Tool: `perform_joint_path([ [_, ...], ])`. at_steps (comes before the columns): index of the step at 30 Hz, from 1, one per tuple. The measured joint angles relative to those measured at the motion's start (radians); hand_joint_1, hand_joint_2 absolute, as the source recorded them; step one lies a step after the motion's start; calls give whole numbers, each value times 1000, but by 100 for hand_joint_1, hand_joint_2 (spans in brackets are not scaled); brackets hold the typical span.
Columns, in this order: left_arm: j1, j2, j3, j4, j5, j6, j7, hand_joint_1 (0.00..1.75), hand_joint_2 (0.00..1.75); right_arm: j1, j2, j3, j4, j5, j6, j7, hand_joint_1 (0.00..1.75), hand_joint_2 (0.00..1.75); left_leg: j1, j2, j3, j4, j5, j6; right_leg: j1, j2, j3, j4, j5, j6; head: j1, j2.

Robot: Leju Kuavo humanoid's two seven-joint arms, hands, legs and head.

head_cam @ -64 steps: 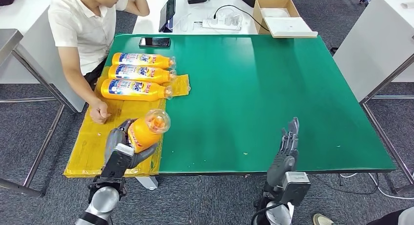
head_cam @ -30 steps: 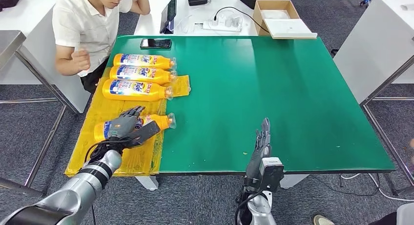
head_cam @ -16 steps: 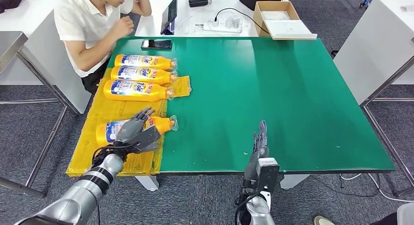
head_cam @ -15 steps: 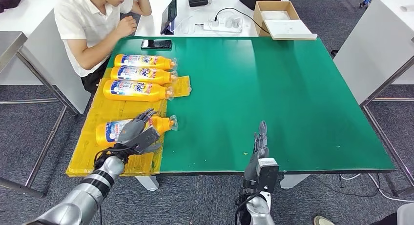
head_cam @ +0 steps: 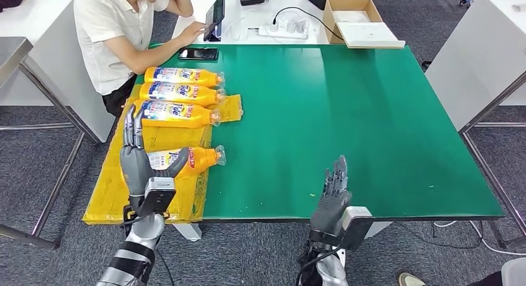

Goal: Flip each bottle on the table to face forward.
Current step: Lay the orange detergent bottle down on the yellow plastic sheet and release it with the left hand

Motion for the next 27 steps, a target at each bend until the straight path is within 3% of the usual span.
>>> perform_joint_path([
  [3,47,-2,-19,-66,170,-76,59,0,0,14,1,-3,-4,-64,12,15,0,0,0,0,0,0,0,0,0,0,0,0,0,0,0,0],
  [6,116,-3,-59,-142,450,-264,203,0,0,44,9,-8,-36,-35,-116,36,0,0,0,0,0,0,0,0,0,0,0,0,0,0,0,0],
  [10,225,-2,-134,-228,630,-425,266,0,175,78,13,14,-94,137,-337,-3,0,0,0,1,-3,0,0,0,-1,0,-3,0,0,0,0,0],
  [13,273,0,-183,-262,664,-475,257,0,175,87,13,44,-124,187,-409,-24,0,0,-1,0,-4,0,-1,0,-1,0,-4,-1,0,0,0,0],
  [17,297,15,-246,-267,572,-462,152,0,175,92,7,93,-172,211,-435,-39,0,0,0,0,-3,0,-1,0,0,0,-3,-1,0,0,0,0],
  [21,305,28,-280,-270,493,-416,106,0,175,96,-8,130,-202,222,-423,-40,0,175,0,0,-3,0,0,0,0,0,-3,0,0,0,0,0],
  [27,334,42,-292,-275,431,-355,86,0,175,114,-32,133,-213,186,-381,-17,0,175,0,1,-3,0,0,0,-1,0,-3,0,0,0,0,0],
])
